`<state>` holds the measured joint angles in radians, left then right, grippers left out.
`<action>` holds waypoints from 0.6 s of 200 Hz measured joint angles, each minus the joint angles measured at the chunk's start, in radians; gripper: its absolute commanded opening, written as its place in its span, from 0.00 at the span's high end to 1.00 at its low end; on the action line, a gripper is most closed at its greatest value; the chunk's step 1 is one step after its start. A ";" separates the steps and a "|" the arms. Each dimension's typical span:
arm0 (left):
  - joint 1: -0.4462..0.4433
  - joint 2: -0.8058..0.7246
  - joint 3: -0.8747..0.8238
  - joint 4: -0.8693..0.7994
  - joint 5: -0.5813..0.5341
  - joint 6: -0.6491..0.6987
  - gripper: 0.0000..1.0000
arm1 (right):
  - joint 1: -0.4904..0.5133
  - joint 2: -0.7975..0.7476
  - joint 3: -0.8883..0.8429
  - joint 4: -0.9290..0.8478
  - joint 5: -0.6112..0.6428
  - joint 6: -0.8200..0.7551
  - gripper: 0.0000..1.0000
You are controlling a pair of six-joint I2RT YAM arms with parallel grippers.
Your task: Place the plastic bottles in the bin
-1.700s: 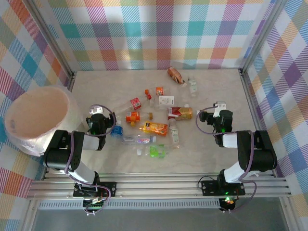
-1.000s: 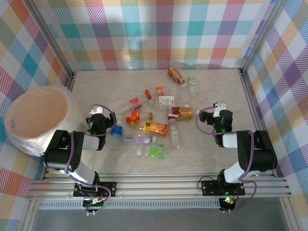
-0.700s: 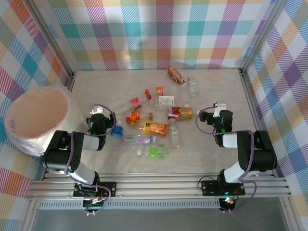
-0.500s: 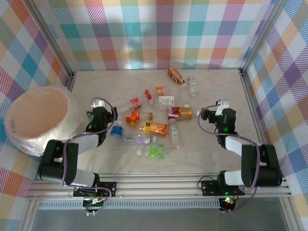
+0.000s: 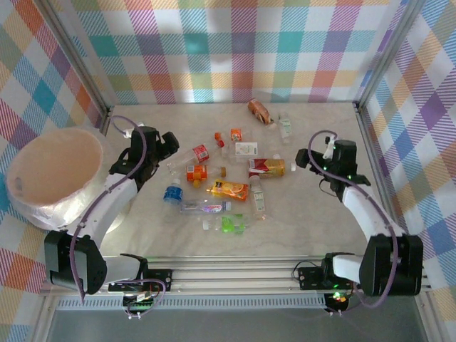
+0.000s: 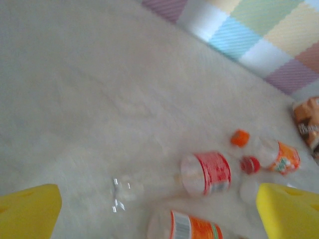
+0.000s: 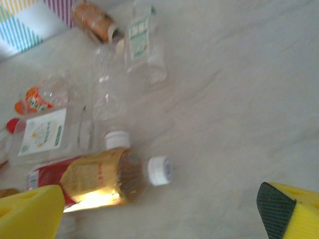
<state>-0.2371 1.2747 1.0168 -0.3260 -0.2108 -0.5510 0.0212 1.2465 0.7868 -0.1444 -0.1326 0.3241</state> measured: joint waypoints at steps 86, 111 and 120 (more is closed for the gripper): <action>-0.011 -0.048 -0.001 -0.338 0.075 -0.276 0.00 | 0.082 0.248 0.175 -0.215 -0.148 0.629 0.00; -0.011 -0.089 -0.014 -0.358 0.063 -0.309 0.00 | 0.142 0.342 0.238 -0.230 -0.145 0.816 0.00; -0.011 -0.095 -0.015 -0.364 0.060 -0.320 0.00 | 0.162 0.374 0.251 -0.235 -0.138 0.889 0.00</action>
<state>-0.2485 1.1797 1.0016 -0.6903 -0.1509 -0.8707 0.1829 1.6207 1.0374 -0.3790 -0.2707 1.2129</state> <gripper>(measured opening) 0.998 0.996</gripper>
